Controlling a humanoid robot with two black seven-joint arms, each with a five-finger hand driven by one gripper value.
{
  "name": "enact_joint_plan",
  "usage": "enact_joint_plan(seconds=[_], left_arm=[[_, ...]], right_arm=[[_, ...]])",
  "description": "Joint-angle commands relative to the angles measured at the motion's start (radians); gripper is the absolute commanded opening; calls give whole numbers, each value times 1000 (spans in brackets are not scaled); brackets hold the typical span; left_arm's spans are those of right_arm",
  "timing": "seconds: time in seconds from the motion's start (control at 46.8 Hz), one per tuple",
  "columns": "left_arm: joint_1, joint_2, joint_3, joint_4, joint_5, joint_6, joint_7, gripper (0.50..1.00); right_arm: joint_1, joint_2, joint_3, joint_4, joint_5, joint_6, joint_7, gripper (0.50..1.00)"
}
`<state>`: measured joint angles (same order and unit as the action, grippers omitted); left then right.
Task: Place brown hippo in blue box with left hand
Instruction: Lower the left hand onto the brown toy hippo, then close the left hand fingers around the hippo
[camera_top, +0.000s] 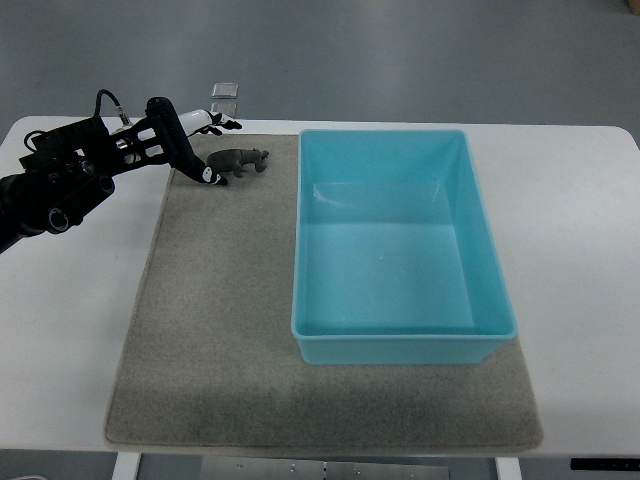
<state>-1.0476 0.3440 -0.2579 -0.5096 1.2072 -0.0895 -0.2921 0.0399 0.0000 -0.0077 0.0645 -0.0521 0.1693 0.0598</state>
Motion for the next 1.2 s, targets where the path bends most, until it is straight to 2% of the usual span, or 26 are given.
enact_joint_plan(seconds=[0.0,0.086,0.193,0.257,0.749,0.877,1.176], left_arm=[[0,0,0,0,2,14,1,853],[0,0,0,2,0,17,1,825],[0,-2,0,8,0,17,1,814],[0,-5,0,10,0,17,1,786],[0,-31,-1,49,25,17,-1,743],[0,-31,0,49,26,17,1,709],[1,-33,0,49,28,17,1,713]], right_arm=[[0,0,0,0,0,-1,0,936],[0,0,0,0,0,-1,0,936],[0,0,0,0,0,1,0,936],[0,0,0,0,0,-1,0,936],[0,0,0,0,0,1,0,936],[0,0,0,0,0,-1,0,936],[0,0,0,0,0,-1,0,936]])
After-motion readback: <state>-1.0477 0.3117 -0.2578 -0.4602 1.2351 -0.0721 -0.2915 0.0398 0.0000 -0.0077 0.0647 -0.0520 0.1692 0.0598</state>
